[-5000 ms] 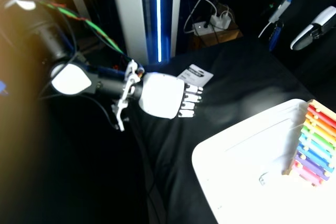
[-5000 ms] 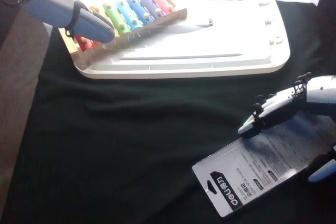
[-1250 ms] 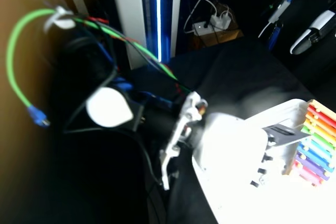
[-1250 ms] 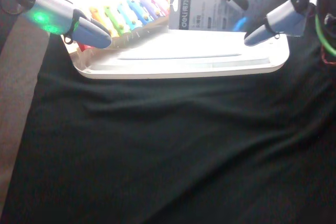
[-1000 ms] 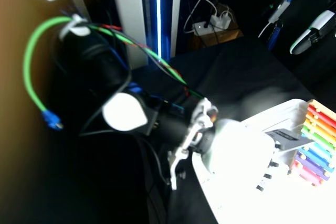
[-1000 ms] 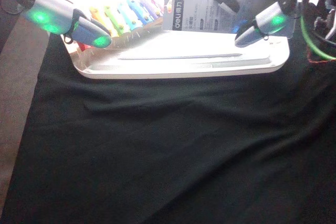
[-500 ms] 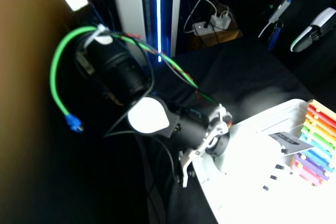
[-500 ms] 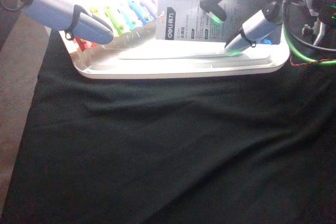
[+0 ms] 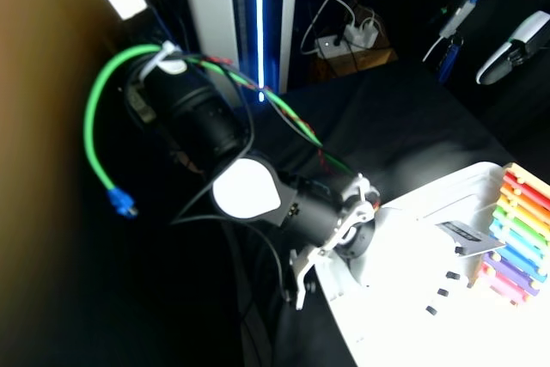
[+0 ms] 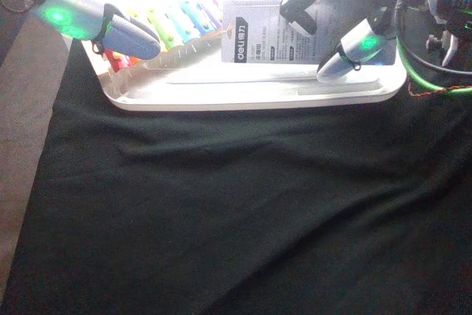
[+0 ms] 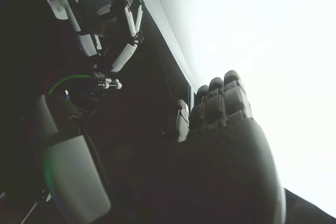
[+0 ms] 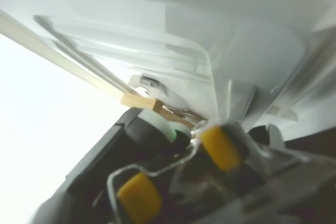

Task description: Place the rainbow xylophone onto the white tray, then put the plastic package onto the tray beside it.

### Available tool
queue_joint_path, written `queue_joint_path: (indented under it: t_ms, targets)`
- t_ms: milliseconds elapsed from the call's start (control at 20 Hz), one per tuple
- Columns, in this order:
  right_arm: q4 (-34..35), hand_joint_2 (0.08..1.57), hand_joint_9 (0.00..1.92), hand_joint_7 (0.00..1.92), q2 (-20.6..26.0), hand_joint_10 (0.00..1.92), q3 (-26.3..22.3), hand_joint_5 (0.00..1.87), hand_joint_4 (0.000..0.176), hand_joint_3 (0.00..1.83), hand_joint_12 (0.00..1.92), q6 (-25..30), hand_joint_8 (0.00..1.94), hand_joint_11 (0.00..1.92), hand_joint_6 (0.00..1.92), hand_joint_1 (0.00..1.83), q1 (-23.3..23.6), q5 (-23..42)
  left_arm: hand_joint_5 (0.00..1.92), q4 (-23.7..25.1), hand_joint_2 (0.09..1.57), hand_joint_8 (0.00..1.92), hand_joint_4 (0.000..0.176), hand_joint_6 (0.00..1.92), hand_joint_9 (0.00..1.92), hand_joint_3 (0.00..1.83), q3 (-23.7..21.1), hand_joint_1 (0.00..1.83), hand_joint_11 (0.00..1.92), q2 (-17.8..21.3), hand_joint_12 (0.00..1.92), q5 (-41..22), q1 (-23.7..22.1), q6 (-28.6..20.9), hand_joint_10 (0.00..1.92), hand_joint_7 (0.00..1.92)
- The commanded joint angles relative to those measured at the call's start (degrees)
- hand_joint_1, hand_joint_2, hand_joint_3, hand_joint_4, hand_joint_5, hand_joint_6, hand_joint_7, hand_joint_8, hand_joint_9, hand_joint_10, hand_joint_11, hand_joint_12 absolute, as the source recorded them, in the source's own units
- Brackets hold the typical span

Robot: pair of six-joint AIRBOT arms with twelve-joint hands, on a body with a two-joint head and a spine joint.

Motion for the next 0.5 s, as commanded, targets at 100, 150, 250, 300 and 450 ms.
queue_joint_path:
  t_ms: [100,150,250,300,450]
  targets:
    - [3.2,1.17,0.87,0.84,-0.1,1.73,-0.2,0.82,0.000,0.03,1.89,0.6,1.50,0.86,1.30,1.14,1.2,4.0,0.00,-1.7,0.76,0.00,0.176,0.00,0.00,0.00,0.2,0.75,0.00,0.2,0.00,-6.0,-0.9,-0.2,0.00,0.00]
    - [3.1,1.16,0.86,0.81,-0.1,1.67,-0.3,0.86,0.000,0.01,1.88,0.6,1.47,0.84,1.20,1.14,1.2,4.0,0.00,-1.7,0.75,0.00,0.176,0.00,0.00,0.00,0.2,0.74,0.00,0.2,0.00,-6.0,-0.9,-0.2,0.00,0.00]
    - [3.0,1.17,0.71,0.75,-0.1,1.28,-0.3,0.87,0.000,0.00,1.69,0.8,1.03,0.61,1.16,1.10,1.2,4.0,0.00,-1.8,0.76,0.00,0.176,0.00,0.00,0.00,0.2,0.75,0.00,0.2,0.00,-6.0,-0.9,-0.2,0.00,0.00]
    - [3.0,1.18,0.67,0.76,-0.1,0.86,-0.3,0.85,0.000,0.00,1.42,0.9,0.59,0.47,1.19,1.04,1.2,4.0,0.00,-1.8,0.76,0.00,0.176,0.00,0.00,0.00,0.2,0.75,0.00,0.2,0.00,-6.0,-0.9,-0.2,0.00,0.00]
    - [3.0,1.06,0.73,0.80,-0.1,0.17,-0.3,0.76,0.000,0.00,1.02,1.1,0.04,0.38,0.20,0.98,1.2,4.0,0.00,-1.8,0.76,0.00,0.176,0.00,0.00,0.00,0.2,0.74,0.00,0.2,0.00,-5.9,-0.9,-0.2,0.00,0.00]
